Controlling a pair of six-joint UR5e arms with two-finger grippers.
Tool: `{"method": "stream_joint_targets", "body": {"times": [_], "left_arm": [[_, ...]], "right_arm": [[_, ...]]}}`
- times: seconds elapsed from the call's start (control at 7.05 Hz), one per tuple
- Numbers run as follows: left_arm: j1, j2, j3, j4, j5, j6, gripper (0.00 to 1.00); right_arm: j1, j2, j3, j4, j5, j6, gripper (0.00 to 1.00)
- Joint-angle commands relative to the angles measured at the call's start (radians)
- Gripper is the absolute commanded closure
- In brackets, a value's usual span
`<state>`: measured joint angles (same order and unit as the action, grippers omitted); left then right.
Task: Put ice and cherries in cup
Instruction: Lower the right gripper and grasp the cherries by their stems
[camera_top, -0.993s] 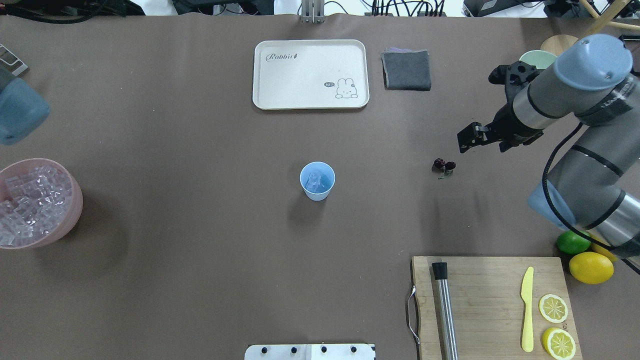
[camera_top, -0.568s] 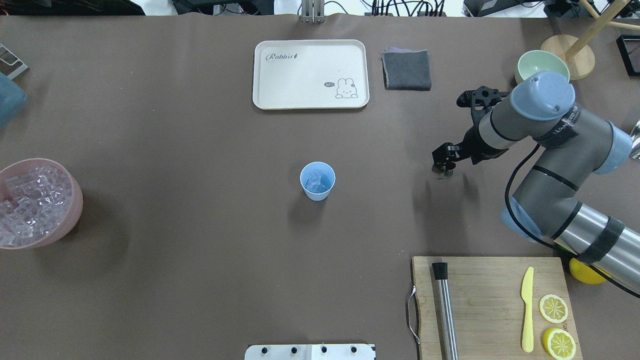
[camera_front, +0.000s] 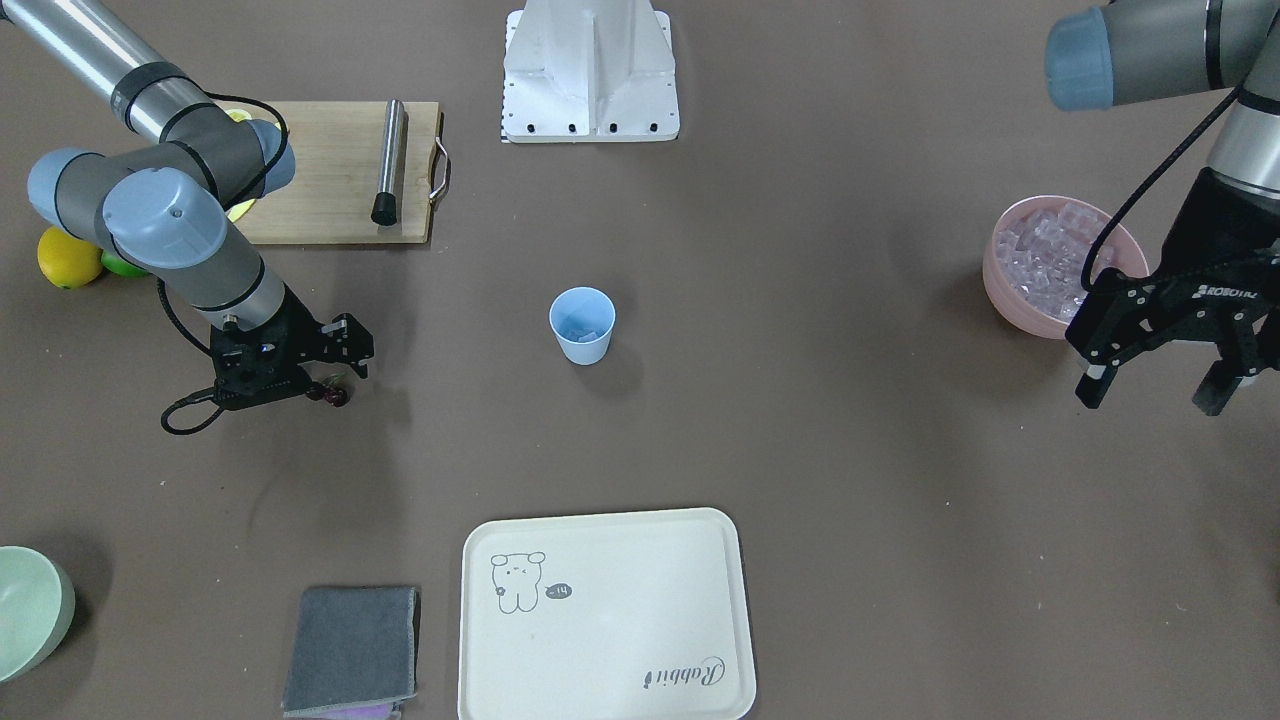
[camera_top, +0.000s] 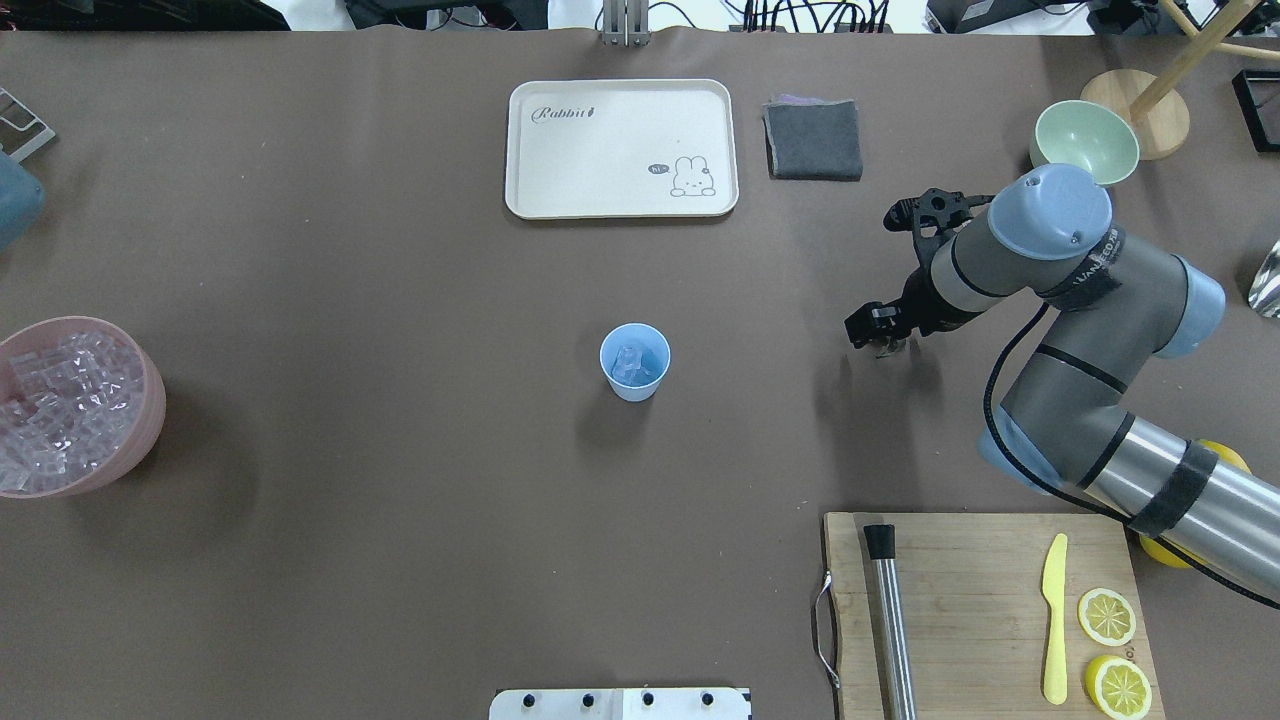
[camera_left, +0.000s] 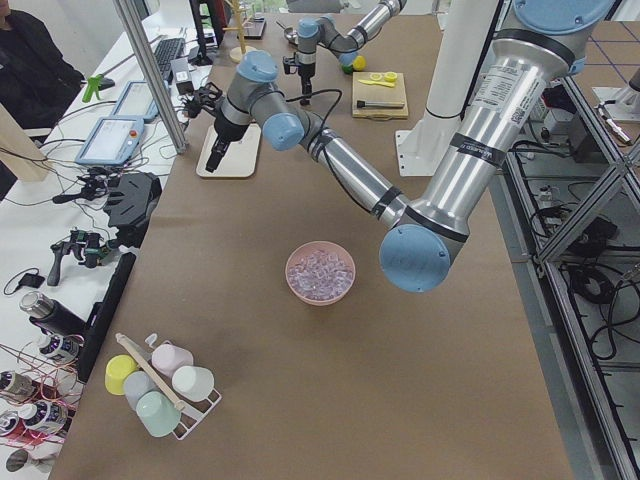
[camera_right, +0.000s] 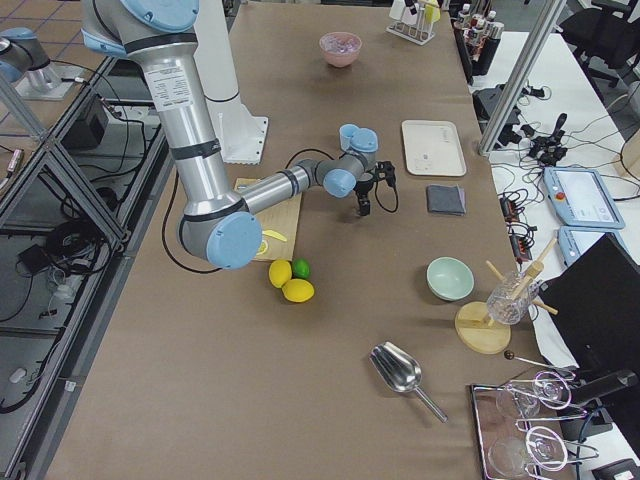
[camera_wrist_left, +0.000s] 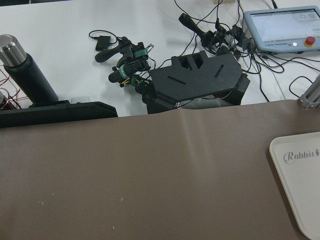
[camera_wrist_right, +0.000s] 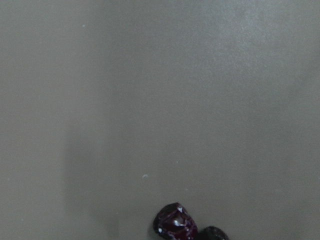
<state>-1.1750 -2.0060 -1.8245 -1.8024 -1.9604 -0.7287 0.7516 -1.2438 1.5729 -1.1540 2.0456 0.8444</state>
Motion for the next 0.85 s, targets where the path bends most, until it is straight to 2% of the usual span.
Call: {"method": "stream_joint_targets", "body": {"times": [0.0, 0.14, 0.28, 0.43, 0.71], "left_arm": [[0.000, 0.003, -0.004, 0.002, 0.000, 0.000, 0.02], [0.000, 0.003, -0.007, 0.002, 0.000, 0.000, 0.02], [0.000, 0.003, -0.007, 0.002, 0.000, 0.000, 0.02], [0.000, 0.003, -0.009, 0.002, 0.000, 0.000, 0.02], [0.000, 0.001, -0.009, 0.002, 0.000, 0.000, 0.02]], "right_arm": [[-0.001, 0.001, -0.007, -0.001, -0.022, -0.001, 0.26], [-0.001, 0.001, -0.011, -0.001, -0.027, -0.001, 0.41], [-0.001, 0.001, -0.010, 0.000, -0.027, 0.001, 0.62], [0.000, 0.001, -0.002, 0.000, -0.027, 0.001, 1.00], [0.011, 0.001, 0.021, 0.000, -0.022, 0.012, 1.00]]}}
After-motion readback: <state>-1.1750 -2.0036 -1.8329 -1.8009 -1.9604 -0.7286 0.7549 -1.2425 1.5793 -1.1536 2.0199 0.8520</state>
